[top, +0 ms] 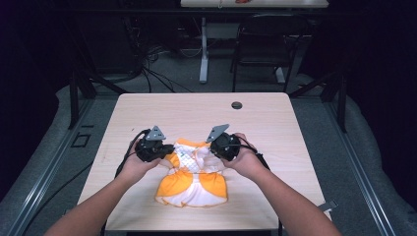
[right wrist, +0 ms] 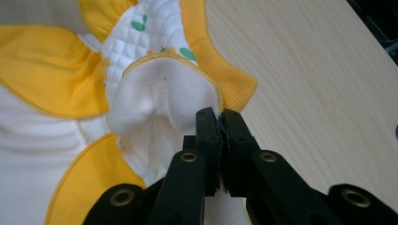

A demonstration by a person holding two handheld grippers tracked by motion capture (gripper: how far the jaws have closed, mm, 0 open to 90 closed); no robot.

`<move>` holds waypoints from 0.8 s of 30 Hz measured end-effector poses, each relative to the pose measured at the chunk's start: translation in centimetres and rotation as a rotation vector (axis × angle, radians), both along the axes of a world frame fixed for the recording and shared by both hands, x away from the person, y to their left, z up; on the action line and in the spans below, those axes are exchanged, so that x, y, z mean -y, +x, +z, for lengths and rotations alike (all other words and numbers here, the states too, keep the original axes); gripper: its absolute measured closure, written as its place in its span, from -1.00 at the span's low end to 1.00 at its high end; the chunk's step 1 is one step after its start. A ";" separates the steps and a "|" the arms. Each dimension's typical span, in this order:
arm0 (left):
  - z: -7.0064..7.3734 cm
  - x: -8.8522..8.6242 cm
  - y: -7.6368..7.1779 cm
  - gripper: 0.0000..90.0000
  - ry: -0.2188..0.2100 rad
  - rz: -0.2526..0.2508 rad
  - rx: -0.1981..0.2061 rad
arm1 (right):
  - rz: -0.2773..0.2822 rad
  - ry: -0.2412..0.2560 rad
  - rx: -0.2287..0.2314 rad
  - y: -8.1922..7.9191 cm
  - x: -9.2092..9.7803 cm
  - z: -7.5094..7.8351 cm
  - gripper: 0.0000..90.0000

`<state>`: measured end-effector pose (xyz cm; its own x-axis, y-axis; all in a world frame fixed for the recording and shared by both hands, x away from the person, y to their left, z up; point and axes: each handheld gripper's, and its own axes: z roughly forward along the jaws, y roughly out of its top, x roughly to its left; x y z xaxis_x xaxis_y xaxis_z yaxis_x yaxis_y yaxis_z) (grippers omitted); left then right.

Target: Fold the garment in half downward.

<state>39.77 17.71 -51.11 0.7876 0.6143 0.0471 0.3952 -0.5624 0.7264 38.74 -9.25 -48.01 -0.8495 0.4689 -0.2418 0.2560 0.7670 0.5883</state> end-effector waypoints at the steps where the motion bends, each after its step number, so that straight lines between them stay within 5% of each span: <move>1: -0.1 0.0 -0.1 0.87 0.001 -0.004 -0.002 | 0.001 0.004 -0.004 -0.1 0.0 -0.2 0.92; 17: -2.4 -0.5 -2.4 0.85 -0.020 -0.031 -0.034 | -0.009 0.069 -0.057 -2.3 0.6 -3.3 0.92; 24: -2.9 -0.4 -3.5 0.84 0.014 -0.053 -0.030 | -0.010 0.129 -0.078 -3.4 1.2 -4.0 0.90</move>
